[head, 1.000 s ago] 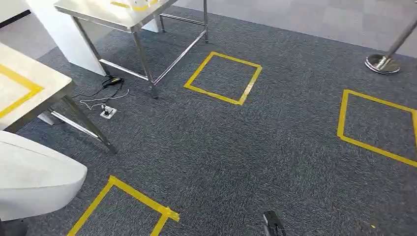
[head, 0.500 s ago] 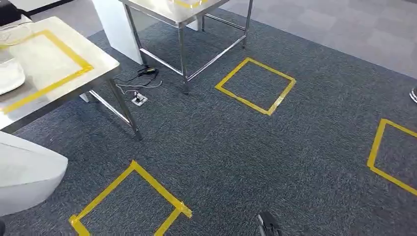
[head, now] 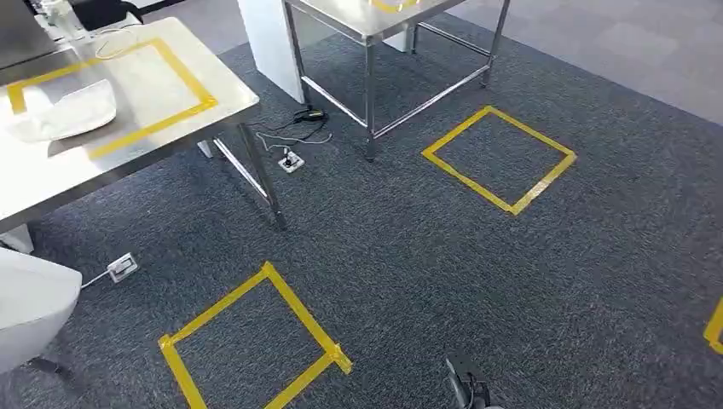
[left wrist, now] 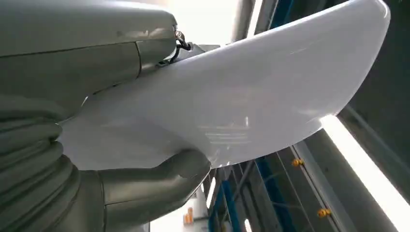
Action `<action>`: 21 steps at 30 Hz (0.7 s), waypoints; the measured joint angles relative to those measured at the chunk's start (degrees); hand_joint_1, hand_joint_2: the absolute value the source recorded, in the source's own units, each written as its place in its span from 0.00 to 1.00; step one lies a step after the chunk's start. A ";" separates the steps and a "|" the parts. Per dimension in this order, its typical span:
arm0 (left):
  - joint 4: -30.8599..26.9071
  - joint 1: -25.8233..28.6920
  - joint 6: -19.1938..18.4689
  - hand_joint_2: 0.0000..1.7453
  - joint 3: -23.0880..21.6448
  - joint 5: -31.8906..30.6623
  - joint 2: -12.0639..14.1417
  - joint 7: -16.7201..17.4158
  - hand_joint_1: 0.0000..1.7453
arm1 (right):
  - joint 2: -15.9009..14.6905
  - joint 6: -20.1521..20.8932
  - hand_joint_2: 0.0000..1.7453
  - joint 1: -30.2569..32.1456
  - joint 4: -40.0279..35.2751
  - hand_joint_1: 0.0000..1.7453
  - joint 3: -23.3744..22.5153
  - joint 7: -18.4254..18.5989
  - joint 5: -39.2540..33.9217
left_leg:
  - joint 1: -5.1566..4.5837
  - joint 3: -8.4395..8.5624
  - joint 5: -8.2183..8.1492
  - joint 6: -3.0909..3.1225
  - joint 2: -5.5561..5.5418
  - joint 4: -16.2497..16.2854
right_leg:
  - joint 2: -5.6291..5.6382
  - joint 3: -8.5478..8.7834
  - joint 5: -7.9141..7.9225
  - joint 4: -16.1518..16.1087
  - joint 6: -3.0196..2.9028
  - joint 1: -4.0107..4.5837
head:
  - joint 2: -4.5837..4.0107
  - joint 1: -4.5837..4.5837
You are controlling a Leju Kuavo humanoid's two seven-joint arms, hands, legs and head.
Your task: Take the parts from the cabinet and place them on the table.
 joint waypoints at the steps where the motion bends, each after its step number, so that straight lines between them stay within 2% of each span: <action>1: -0.02 0.22 -0.02 1.00 0.02 -0.15 -0.11 0.00 1.00 | 0.00 0.20 0.00 -0.03 0.00 0.00 0.31 0.02 0.27 | 0.00 0.72 1.14 -0.01 0.16 -0.98 | -0.84 0.04 -0.05 0.00 0.02 0.00 | 0.00 0.00; 2: -0.02 0.31 -0.11 1.00 0.00 -0.43 -0.20 0.02 1.00 | 0.02 0.48 0.00 -0.16 0.00 0.00 0.70 0.02 0.59 | 0.00 2.54 3.08 0.06 0.44 -4.11 | -1.57 0.13 -0.14 0.01 0.13 0.00 | 0.00 0.00; 3: -0.04 0.39 -0.13 1.00 0.00 -0.64 -0.33 0.02 1.00 | 0.17 0.48 0.00 -0.27 0.00 0.00 0.92 0.00 0.68 | -0.02 5.18 5.29 0.23 1.23 -8.82 | -2.27 0.33 -0.27 0.01 0.26 -0.01 | 0.00 -0.02; 4: -0.11 0.46 -0.20 1.00 0.00 -0.74 -0.46 0.02 1.00 | 0.33 0.48 0.00 -0.36 0.00 0.00 1.05 -0.15 0.70 | -0.18 8.19 7.22 0.56 3.73 -14.03 | -2.92 0.65 -0.46 0.01 0.50 0.06 | 0.00 0.00; 5: -0.07 0.37 -0.26 1.00 0.00 -0.74 -0.57 0.02 1.00 | 0.35 0.50 0.00 -0.36 0.00 0.00 1.16 -0.31 0.72 | -1.03 9.26 6.06 0.99 7.18 -16.40 | -3.56 0.82 -0.70 0.03 0.86 0.45 | 0.00 -0.02; 6: 0.06 0.38 -0.46 1.00 -0.02 -0.74 -0.72 0.04 1.00 | 0.46 0.48 0.00 -0.38 0.00 0.00 1.33 -0.41 0.75 | -0.85 9.42 6.45 1.84 5.99 -16.55 | -4.04 0.79 -0.85 0.13 1.23 0.63 | 0.00 0.09; 9: 0.92 0.38 -0.46 1.00 0.00 -0.04 -0.74 0.04 1.00 | 0.74 0.35 0.00 -0.68 0.00 0.00 1.82 -0.35 1.10 | -1.01 8.47 6.62 2.64 3.50 -16.67 | -6.42 1.57 -1.00 -0.24 1.91 0.74 | 0.00 0.07; 10: 1.12 0.41 -0.46 1.00 0.00 0.02 -0.76 0.07 1.00 | 0.79 0.22 0.00 -0.78 0.00 0.00 1.95 -0.15 1.10 | -0.39 9.35 6.99 3.14 2.67 -17.17 | -5.56 1.53 -1.56 0.04 2.57 0.52 | 0.00 0.15; 11: 1.31 0.25 -0.44 1.00 0.02 0.11 -0.83 -0.02 1.00 | 0.81 0.11 0.00 -0.82 0.00 0.00 2.01 -0.04 1.14 | -0.26 9.34 7.10 3.37 2.00 -17.23 | -1.04 0.90 -2.81 1.98 2.97 0.35 | 0.00 0.22; 12: 1.51 0.04 -0.44 1.00 0.02 0.13 -0.83 0.04 1.00 | 0.87 0.13 0.00 -0.78 0.00 0.00 2.08 0.16 1.16 | -0.20 9.18 7.28 3.67 1.34 -17.20 | 1.38 -0.93 -4.75 5.61 3.04 0.27 | 0.00 0.39; 13: 1.83 -0.01 -0.09 1.00 0.02 0.13 -0.81 0.04 1.00 | 0.92 0.18 0.00 -0.62 0.02 0.00 2.19 0.72 1.27 | -0.19 9.01 7.34 3.81 0.50 -17.19 | 2.45 -3.42 -6.91 10.49 3.12 0.19 | 0.00 0.46; 14: 2.12 0.10 0.11 1.00 0.02 0.13 -0.81 0.04 1.00 | 0.92 0.27 0.00 -0.41 0.02 0.00 2.23 0.85 1.38 | -0.22 8.88 7.37 3.86 -0.50 -17.15 | 2.74 -5.84 -8.43 15.01 3.14 0.19 | 0.00 0.46; 15: 2.53 0.21 0.34 1.00 0.02 0.30 -0.81 0.04 1.00 | 0.92 0.31 0.00 -0.18 0.02 0.00 2.23 0.96 1.49 | -0.23 8.79 7.37 3.85 -1.47 -17.04 | 2.81 -7.42 -8.63 17.53 3.12 0.22 | 0.00 0.48; 16: 2.88 0.35 0.63 1.00 0.02 0.80 -0.76 0.04 1.00 | 0.92 0.31 0.00 -0.04 0.02 0.00 2.23 1.07 1.73 | -0.23 8.79 7.36 3.85 -2.38 -16.93 | 2.89 -7.71 -7.46 17.33 3.05 0.22 | 0.00 0.48; 17: 3.24 0.47 0.88 1.00 0.13 1.33 -0.70 0.07 1.00 | 0.92 0.31 0.00 -0.01 0.02 0.00 2.25 1.23 1.77 | -0.22 8.81 7.35 3.83 -3.36 -16.82 | 3.02 -6.77 -5.07 14.53 2.89 0.17 | 0.00 0.48; 18: 3.52 0.60 1.18 1.00 0.33 1.77 -0.66 0.04 1.00 | 0.92 0.26 0.00 -0.03 0.02 0.00 2.25 1.40 1.90 | -0.19 8.85 7.33 3.74 -4.25 -16.71 | 3.38 -4.82 -2.14 9.69 2.69 0.14 | 0.00 0.48; 19: 3.69 0.82 1.31 1.00 0.44 2.25 -0.61 0.04 1.00 | 0.90 0.24 0.00 -0.04 0.02 0.00 2.25 1.44 1.97 | -0.17 8.87 7.28 3.58 -5.07 -16.60 | 4.67 -2.43 0.51 4.20 2.50 0.07 | 0.00 0.48; 20: 3.74 1.18 1.51 1.00 0.50 2.60 -0.57 0.02 1.00 | 0.87 0.26 0.00 0.00 0.02 0.00 2.28 1.44 2.08 | -0.11 8.66 7.30 3.27 -5.58 -16.55 | 7.79 -1.14 0.45 1.01 2.19 -0.22 | 0.00 0.44; 21: 3.76 1.51 1.64 1.00 0.55 2.95 -0.42 0.07 1.00 | 0.90 0.33 0.00 0.03 0.02 0.00 2.32 1.44 2.10 | -0.36 8.37 7.21 2.82 -6.43 -16.28 | 7.38 -0.99 0.44 0.31 2.47 -0.07 | 0.00 0.46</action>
